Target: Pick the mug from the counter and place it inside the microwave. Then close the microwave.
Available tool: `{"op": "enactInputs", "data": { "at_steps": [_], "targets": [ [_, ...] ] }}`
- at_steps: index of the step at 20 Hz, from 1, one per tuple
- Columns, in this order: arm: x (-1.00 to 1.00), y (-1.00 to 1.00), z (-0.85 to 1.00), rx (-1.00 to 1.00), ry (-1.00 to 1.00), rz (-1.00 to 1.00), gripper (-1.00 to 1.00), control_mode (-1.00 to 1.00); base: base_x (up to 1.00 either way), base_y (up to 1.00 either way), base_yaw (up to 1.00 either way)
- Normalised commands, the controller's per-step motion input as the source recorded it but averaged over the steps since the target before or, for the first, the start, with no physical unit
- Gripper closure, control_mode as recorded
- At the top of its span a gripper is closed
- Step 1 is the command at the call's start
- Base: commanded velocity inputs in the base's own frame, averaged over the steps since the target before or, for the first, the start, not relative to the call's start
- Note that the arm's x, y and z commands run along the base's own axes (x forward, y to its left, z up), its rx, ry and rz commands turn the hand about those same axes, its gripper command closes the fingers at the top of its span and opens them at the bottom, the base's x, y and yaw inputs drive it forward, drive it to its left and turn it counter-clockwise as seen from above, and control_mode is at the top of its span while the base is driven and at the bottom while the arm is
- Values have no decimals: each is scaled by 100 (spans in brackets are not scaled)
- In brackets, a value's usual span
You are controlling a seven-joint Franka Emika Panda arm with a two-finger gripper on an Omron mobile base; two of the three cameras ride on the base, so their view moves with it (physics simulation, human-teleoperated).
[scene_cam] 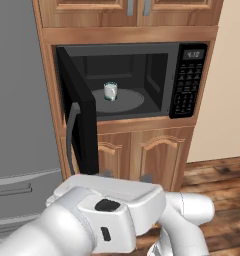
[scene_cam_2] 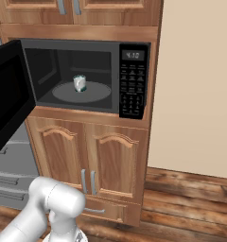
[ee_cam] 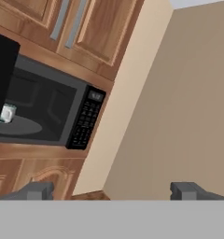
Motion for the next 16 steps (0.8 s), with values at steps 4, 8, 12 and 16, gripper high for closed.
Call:
{"op": "enactInputs", "data": {
  "at_steps": [4,8,12,16],
  "targets": [
    [20,24,-23,0,-4,0,-100,-100,0,0,0],
    [29,23,-19,0,-2,0,-100,-100,0,0,0],
    [40,16,-19,-2,0,0,-100,-100,0,0,0],
    [43,21,-16,-2,0,0,-100,-100,0,0,0]
  ]
}}
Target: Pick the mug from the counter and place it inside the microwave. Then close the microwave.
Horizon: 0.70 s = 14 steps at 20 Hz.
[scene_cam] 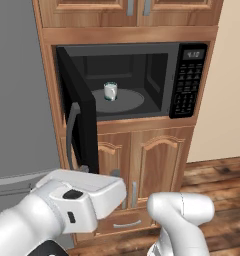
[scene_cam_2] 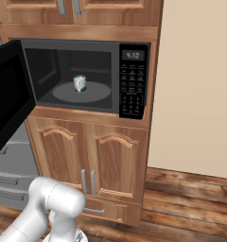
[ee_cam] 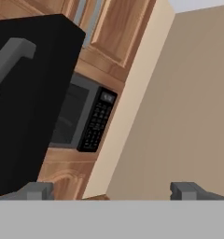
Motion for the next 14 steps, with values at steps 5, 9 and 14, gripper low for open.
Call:
{"op": "enactInputs", "data": {
  "at_steps": [5,9,14],
  "targets": [
    [29,30,-14,-1,0,0,-100,-100,0,0,0],
    [29,24,-17,-1,0,-1,-100,-100,0,0,0],
    [22,17,-19,-2,0,-3,-100,-100,0,0,0]
  ]
}}
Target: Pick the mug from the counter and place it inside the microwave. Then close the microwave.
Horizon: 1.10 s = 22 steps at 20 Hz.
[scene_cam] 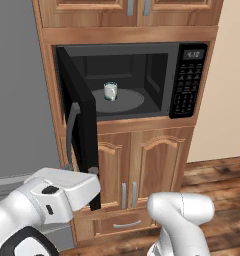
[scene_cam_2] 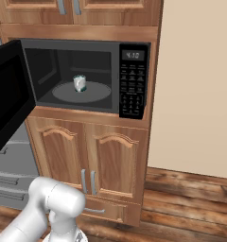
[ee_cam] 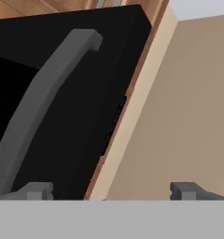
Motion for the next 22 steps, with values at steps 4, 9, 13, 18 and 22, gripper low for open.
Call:
{"op": "enactInputs", "data": {
  "at_steps": [4,9,13,18,22],
  "targets": [
    [13,15,-19,-3,0,-4,-100,-100,0,0,0],
    [17,11,-18,-1,0,-3,-100,-100,0,0,0],
    [22,17,-21,-1,0,-3,-100,-100,0,0,0],
    [23,25,-18,-1,0,-5,-100,-100,0,0,0],
    [18,20,-5,-1,0,-5,-100,-100,0,0,0]
  ]
}}
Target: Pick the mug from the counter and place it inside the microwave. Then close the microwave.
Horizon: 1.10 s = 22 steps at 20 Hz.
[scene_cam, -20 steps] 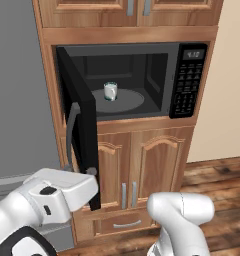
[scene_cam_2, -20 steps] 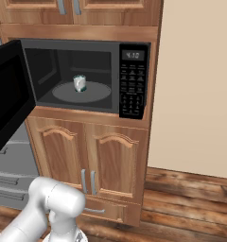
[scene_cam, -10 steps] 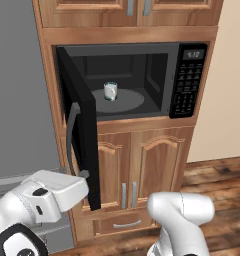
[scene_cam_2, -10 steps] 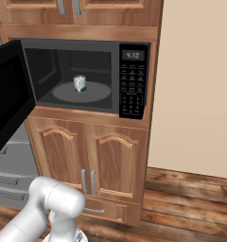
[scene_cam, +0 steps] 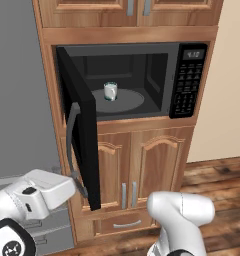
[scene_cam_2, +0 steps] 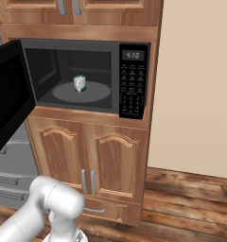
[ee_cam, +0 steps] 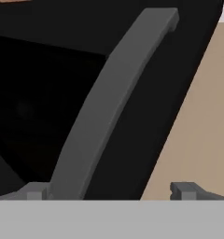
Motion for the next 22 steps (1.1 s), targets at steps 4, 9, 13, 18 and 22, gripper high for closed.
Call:
{"op": "enactInputs", "data": {
  "at_steps": [4,9,13,18,22],
  "targets": [
    [27,6,-8,0,0,-7,-100,-100,0,0,0],
    [22,7,-8,0,0,-9,-100,-100,0,0,0],
    [16,12,-7,0,0,-9,-100,-100,0,0,0],
    [13,6,-2,0,0,-8,-100,-100,0,0,0],
    [2,0,0,0,0,-3,-100,-100,0,0,0]
  ]
}}
